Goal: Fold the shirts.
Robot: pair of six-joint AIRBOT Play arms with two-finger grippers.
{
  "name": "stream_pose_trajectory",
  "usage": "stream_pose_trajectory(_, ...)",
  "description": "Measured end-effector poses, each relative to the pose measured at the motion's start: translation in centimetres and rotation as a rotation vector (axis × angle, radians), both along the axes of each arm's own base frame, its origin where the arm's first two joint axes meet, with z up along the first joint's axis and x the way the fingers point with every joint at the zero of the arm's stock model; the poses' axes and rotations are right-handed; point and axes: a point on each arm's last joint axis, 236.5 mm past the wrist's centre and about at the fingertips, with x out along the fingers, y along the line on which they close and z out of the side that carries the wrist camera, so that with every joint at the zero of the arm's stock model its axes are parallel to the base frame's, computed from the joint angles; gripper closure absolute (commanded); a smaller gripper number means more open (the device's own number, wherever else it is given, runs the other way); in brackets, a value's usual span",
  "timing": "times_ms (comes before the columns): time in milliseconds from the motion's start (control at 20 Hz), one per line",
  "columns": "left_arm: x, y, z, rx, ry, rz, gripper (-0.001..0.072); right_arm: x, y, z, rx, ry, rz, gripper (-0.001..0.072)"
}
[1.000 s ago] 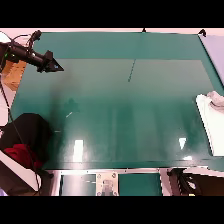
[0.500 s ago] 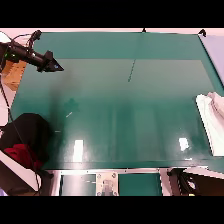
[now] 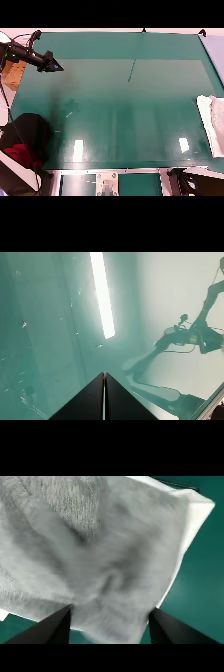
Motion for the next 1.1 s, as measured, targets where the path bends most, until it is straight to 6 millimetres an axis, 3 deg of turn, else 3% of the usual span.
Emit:
stream_pose_trajectory(50, 0.0, 0.0, 0.0, 0.0, 0.0, 0.0, 0.0685, 0.0, -0.1, 0.2, -0.003, 0.002, 0.002, 0.019)
stream_pose_trajectory(150, 0.1, 0.0, 0.0, 0.0, -0.004, 0.004, 0.0686, 0.5, -0.2, 1.3, -0.011, 0.003, 0.014, 0.0412)
stream_pose_trajectory(200, 0.3, 0.1, 0.1, 0.0, -0.007, 0.011, 0.0686, 1.5, -0.3, 2.2, -0.02, -0.012, 0.027, 0.0439)
stream_pose_trajectory(250, 0.4, 0.1, 0.1, -0.001, -0.009, 0.018, 0.0687, 2.9, -0.2, 3.1, -0.031, -0.039, 0.049, 0.0593)
stream_pose_trajectory(300, 0.5, 0.1, 0.2, -0.001, -0.011, 0.024, 0.0687, 5.0, 0.2, 4.1, -0.035, -0.076, 0.085, 0.0694)
stream_pose_trajectory(400, 0.4, 0.1, 0.7, 0.002, -0.014, 0.031, 0.0687, 10.2, 2.1, 6.1, -0.049, -0.168, 0.197, 0.0694)
stream_pose_trajectory(500, -0.4, 0.2, 0.9, 0.016, -0.001, 0.026, 0.0687, 15.8, 5.7, 7.9, -0.061, -0.255, 0.344, 0.0695)
stream_pose_trajectory(650, -3.1, 0.2, 0.9, 0.062, 0.037, 0.013, 0.0687, 21.1, 13.8, 8.9, -0.06, -0.317, 0.589, 0.0695)
stream_pose_trajectory(800, -7.4, 0.2, 0.2, 0.104, 0.074, 0.009, 0.0687, 21.3, 22.5, 7.4, -0.018, -0.315, 0.796, 0.0695)
stream_pose_trajectory(950, -12.8, -0.4, -1.0, 0.122, 0.092, 0.022, 0.0686, 17.5, 30.6, 4.2, 0.046, -0.288, 0.961, 0.0694)
stream_pose_trajectory(1100, -17.4, -0.4, -2.6, 0.158, 0.087, 0.045, 0.0685, 13.9, 35.7, 1.6, 0.067, -0.296, 1.05, 0.0693)
